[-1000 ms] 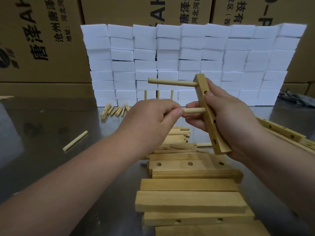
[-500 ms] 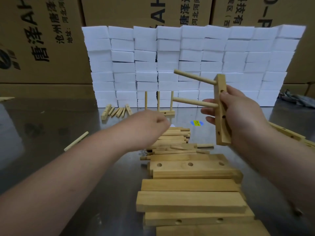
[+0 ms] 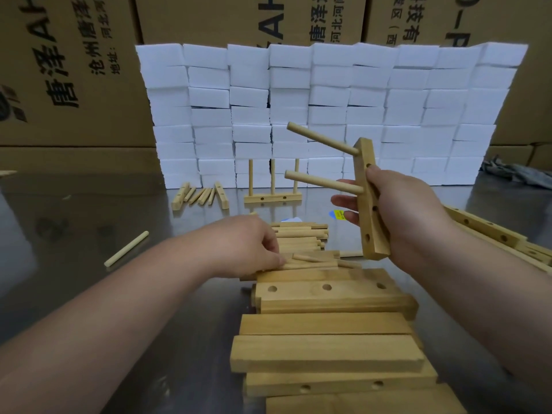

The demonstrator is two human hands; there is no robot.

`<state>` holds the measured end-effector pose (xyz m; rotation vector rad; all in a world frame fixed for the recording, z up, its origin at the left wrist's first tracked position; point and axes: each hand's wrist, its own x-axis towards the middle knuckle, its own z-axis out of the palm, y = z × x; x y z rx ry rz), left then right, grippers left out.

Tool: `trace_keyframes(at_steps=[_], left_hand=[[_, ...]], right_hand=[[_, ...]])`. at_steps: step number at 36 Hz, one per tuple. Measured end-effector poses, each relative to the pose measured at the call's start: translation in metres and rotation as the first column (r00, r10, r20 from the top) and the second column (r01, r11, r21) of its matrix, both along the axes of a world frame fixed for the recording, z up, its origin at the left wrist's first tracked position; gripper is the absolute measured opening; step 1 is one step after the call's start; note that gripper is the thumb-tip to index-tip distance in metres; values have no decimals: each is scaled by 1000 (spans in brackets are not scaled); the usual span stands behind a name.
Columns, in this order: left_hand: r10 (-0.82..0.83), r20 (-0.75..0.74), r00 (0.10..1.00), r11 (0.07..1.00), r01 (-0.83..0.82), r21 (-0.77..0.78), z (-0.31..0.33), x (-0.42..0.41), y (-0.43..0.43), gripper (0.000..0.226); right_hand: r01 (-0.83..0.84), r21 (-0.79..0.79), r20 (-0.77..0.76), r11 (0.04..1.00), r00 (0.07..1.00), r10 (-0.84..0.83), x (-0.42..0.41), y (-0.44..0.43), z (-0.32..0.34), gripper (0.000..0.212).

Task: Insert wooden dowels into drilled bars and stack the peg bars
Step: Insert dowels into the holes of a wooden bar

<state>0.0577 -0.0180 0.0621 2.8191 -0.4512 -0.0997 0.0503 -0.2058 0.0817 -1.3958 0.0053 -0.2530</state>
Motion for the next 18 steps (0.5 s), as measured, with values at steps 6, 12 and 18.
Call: trace_keyframes(at_steps=[6, 12, 18], left_hand=[[7, -47, 999, 1000, -6, 29, 0, 1, 0, 14], [7, -79, 997, 999, -3, 47, 1, 1, 0, 15], [4, -70, 998, 1000, -4, 5, 0, 1, 1, 9]], right_hand=[[27, 52, -23, 998, 999, -26, 4, -1, -4, 15], [-5, 128, -54, 992, 998, 12, 5, -1, -3, 18], [-29, 161, -70, 987, 997, 41, 5, -1, -2, 15]])
